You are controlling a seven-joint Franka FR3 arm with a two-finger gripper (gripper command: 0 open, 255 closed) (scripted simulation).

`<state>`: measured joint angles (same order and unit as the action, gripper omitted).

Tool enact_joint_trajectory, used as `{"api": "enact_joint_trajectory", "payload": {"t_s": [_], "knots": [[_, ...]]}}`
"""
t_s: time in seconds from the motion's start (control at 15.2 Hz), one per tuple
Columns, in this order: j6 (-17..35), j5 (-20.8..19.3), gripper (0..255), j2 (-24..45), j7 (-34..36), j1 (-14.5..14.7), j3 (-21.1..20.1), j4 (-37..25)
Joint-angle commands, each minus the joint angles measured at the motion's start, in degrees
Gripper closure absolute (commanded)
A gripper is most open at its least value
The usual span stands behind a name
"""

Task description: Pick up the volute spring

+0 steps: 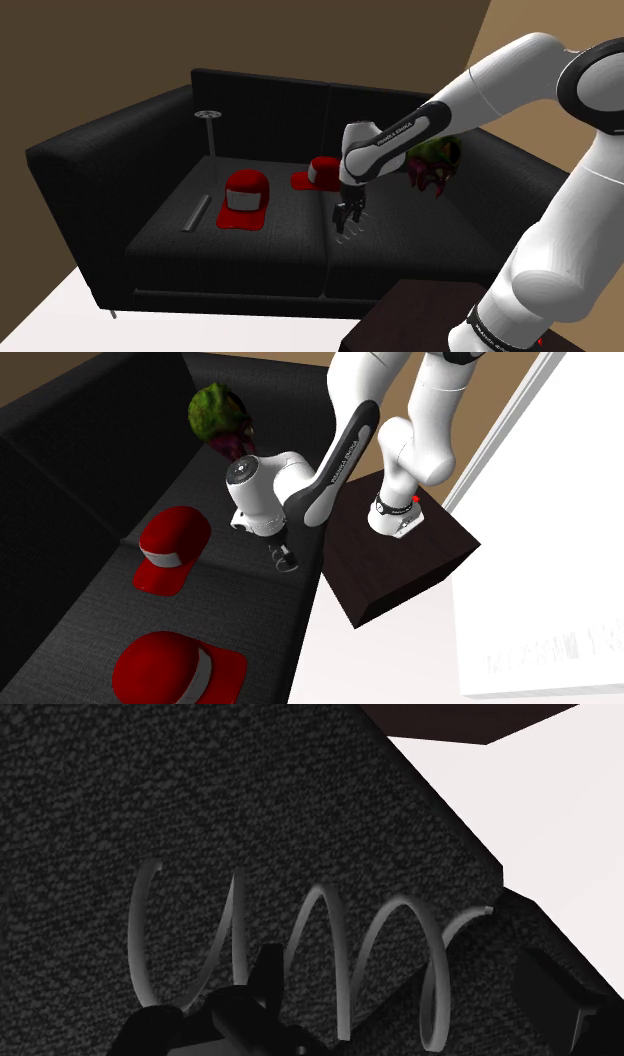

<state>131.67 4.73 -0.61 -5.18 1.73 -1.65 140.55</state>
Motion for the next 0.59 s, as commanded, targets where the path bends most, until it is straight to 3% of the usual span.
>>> {"api": "enact_joint_trajectory", "payload": {"t_s": [0.0, 0.07, 0.53], "knots": [[0.73, 0.01, 0, 0.64, -0.11, -0.07, 0.07, 0.35], [0.68, 0.01, 255, 0.42, -0.16, -0.09, 0.10, 0.52], [0.64, 0.03, 255, 0.30, -0.08, -0.05, 0.05, 0.60]]}}
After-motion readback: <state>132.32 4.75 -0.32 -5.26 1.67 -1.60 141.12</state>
